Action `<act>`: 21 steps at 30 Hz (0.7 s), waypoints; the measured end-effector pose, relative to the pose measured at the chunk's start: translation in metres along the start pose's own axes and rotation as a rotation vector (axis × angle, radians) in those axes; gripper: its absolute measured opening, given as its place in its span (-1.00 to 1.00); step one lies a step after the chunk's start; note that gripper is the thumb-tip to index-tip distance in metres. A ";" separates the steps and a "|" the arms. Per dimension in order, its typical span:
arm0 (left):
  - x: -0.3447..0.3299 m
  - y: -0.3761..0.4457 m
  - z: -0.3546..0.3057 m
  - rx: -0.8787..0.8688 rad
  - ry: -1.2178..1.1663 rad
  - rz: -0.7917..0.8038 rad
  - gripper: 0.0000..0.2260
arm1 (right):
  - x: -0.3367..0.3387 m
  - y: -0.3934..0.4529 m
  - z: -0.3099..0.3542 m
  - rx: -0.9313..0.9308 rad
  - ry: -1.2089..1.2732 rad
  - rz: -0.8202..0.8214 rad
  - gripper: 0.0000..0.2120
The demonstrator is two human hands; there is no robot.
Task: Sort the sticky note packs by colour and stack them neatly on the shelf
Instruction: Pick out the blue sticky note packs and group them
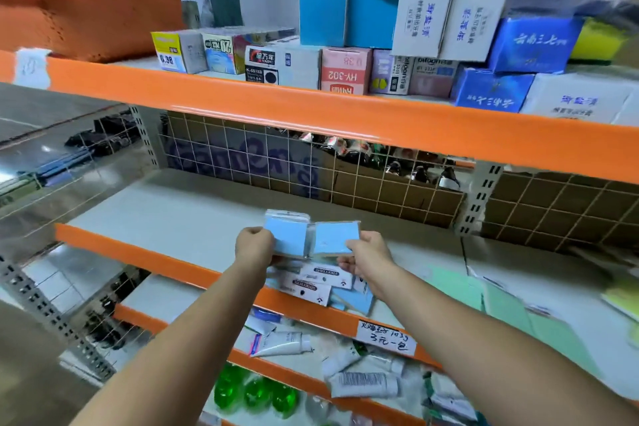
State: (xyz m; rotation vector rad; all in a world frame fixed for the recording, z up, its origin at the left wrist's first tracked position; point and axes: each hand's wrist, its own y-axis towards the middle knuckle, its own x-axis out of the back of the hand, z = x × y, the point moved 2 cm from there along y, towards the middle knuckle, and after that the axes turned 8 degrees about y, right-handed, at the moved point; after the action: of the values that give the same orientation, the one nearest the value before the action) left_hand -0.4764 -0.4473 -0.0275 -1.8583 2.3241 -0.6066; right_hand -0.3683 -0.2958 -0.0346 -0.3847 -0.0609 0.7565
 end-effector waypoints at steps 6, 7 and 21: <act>0.007 0.030 0.006 -0.003 0.161 0.071 -0.82 | -0.017 -0.002 -0.015 -0.006 -0.053 -0.122 -0.78; 0.007 0.033 0.007 -0.017 0.209 0.072 -0.84 | -0.018 -0.002 -0.016 -0.001 -0.096 -0.151 -0.77; 0.002 0.059 0.014 -0.157 0.731 0.084 -0.55 | -0.004 -0.012 -0.018 0.027 -0.594 -0.294 -0.80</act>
State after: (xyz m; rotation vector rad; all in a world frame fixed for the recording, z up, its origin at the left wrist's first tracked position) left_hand -0.5265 -0.4421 -0.0619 -1.7891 2.9300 -1.3055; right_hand -0.3597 -0.3121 -0.0465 -0.1093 -0.6511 0.5576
